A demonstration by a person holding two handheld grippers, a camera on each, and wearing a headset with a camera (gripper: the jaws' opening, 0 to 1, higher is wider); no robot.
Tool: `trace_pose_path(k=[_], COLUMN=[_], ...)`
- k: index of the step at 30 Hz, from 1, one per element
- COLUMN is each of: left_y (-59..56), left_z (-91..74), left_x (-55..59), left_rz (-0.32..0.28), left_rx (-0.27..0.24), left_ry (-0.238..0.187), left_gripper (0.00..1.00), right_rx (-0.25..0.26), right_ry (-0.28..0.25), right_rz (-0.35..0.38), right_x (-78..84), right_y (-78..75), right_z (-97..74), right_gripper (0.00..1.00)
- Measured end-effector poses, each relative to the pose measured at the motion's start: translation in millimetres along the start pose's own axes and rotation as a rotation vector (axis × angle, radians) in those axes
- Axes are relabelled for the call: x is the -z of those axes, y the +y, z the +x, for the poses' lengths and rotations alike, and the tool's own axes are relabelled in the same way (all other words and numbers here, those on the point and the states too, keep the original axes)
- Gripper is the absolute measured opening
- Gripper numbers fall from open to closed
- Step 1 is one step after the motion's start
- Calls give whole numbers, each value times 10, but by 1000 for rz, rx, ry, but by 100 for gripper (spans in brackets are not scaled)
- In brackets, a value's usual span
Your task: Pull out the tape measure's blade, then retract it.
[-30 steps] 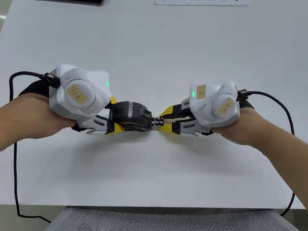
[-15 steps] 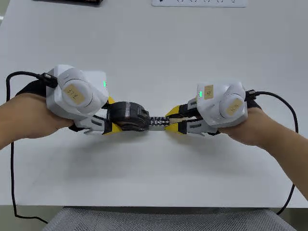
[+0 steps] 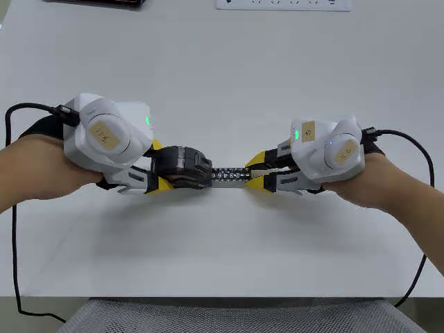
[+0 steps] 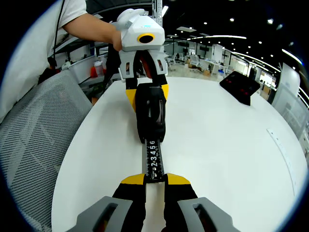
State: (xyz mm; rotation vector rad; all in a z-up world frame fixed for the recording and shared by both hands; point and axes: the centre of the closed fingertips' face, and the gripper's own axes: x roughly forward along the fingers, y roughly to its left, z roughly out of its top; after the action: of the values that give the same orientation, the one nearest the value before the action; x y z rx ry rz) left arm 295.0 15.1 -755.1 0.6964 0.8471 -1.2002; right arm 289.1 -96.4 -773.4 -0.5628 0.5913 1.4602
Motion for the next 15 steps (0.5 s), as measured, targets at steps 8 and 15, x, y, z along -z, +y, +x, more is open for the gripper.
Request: trace_pose_path(k=[8, 15], left_y=[3, 4], left_z=[2, 5], left_x=[-1, -2], left_rz=[0, 1], left_rx=[0, 0], left_ry=[0, 1], left_gripper=[26, 26], right_rx=[3, 6], right_ry=[15, 27], right_rz=[-2, 0], right_x=[49, 111], right_y=[-2, -1], right_z=[-74, -128], right_gripper=[10, 10])
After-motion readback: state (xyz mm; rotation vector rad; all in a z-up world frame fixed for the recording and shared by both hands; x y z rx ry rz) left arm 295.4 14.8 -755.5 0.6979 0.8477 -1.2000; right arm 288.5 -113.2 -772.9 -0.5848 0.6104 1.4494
